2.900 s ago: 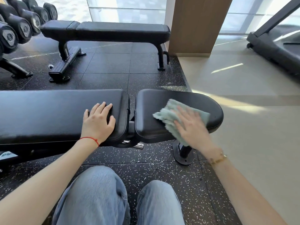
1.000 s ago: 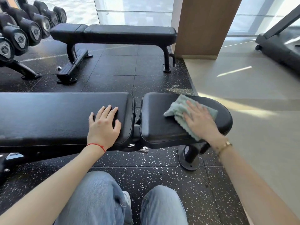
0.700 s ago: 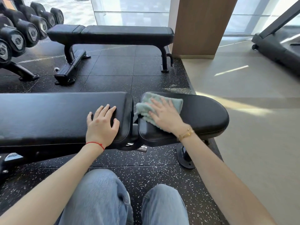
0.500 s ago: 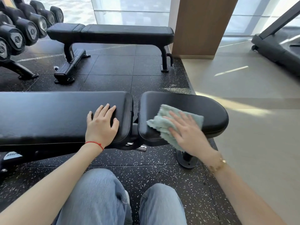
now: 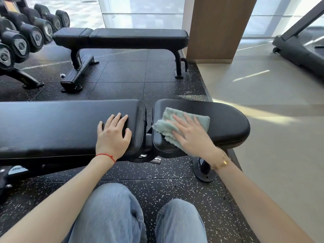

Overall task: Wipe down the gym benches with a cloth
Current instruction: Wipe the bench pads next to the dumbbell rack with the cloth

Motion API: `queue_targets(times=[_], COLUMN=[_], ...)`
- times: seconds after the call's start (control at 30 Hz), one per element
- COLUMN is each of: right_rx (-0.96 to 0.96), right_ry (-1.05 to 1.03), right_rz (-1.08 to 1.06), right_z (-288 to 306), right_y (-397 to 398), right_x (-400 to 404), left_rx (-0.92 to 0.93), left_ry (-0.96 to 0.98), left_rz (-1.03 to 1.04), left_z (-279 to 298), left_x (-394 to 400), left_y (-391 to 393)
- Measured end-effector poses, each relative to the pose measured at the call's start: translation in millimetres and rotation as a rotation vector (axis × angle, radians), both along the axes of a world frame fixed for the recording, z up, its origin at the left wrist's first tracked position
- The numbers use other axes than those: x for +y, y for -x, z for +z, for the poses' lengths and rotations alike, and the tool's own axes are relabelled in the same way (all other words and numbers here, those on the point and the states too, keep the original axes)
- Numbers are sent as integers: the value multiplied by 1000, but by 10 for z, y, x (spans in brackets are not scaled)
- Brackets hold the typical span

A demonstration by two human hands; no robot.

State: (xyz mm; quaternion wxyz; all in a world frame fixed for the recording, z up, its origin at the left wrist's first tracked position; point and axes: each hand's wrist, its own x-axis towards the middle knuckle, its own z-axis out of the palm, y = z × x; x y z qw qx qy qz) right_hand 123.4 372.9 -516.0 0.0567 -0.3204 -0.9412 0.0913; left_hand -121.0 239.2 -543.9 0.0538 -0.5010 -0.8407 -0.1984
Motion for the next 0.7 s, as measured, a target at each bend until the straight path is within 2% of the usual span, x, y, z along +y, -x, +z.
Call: queue_targets(times=[0.1, 0.2, 0.33, 0.43, 0.6, 0.7], right_rx=[62, 8, -124, -138, -37, -15], right_ry=[-42, -38, 34, 43, -21, 2], right_rz=[-118, -348, -516, -476, -227, -244], right_z=[-92, -131, 3, 17, -114, -86], right_y=[-564, -934, -660, -509, -855, -872], right_x=[-9, 435, 1094, 1015, 255, 376], left_rx=[2, -9, -1, -2, 4, 7], left_ry=[14, 16, 4, 5, 3, 14], left_rz=[-6, 4, 15, 18, 12, 16], left_z=[-19, -24, 0, 25, 19, 20], left_x=[3, 18, 15, 9, 11, 10], left_y=[11, -6, -25, -41, -39, -52])
